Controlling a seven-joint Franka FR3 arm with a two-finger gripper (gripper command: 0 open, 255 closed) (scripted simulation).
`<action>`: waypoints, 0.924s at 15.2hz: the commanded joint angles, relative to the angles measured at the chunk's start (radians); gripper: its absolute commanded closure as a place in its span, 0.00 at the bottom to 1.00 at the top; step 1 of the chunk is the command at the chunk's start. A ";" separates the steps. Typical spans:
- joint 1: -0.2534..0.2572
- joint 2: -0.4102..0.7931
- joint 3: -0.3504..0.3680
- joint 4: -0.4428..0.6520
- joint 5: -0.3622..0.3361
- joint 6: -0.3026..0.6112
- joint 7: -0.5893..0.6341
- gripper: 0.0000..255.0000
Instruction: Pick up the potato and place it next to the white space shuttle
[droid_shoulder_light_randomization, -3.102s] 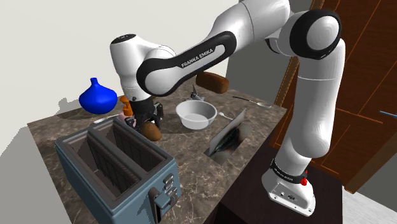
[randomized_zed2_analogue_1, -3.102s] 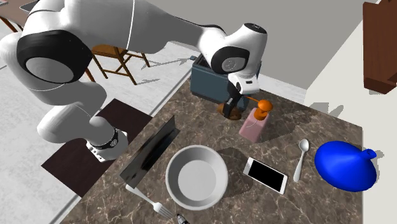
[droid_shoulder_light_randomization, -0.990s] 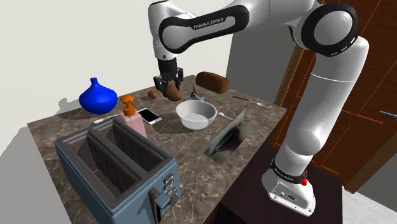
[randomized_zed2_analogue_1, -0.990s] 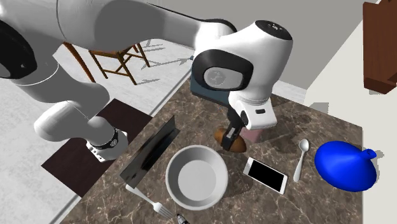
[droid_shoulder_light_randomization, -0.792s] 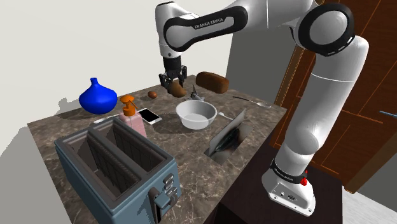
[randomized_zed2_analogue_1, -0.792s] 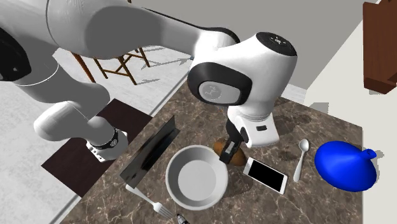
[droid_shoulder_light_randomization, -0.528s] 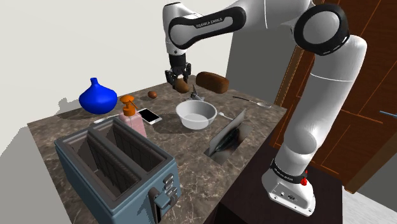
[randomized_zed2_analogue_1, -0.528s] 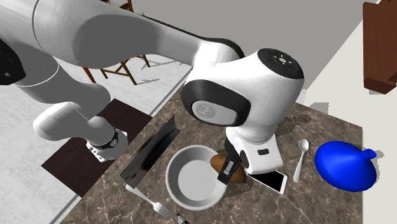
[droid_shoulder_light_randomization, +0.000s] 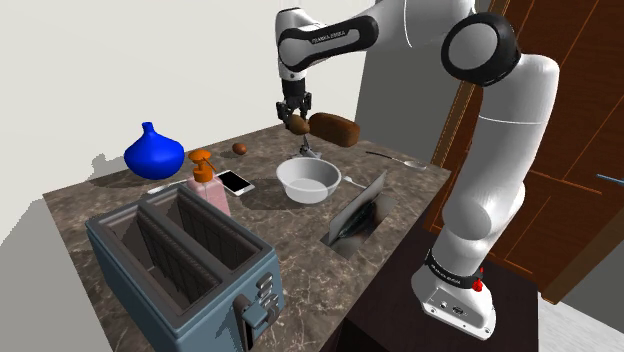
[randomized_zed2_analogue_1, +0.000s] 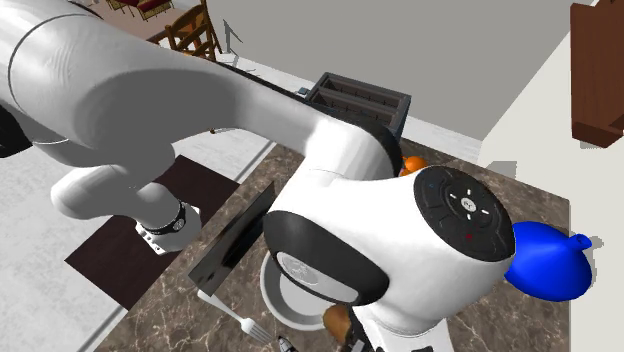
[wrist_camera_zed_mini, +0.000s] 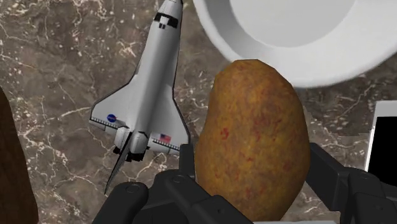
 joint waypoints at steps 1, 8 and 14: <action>-0.020 0.030 -0.016 0.041 -0.004 -0.006 -0.039 1.00; -0.089 0.160 -0.068 0.220 -0.015 -0.036 -0.172 1.00; -0.142 0.319 -0.104 0.457 -0.020 -0.098 -0.281 1.00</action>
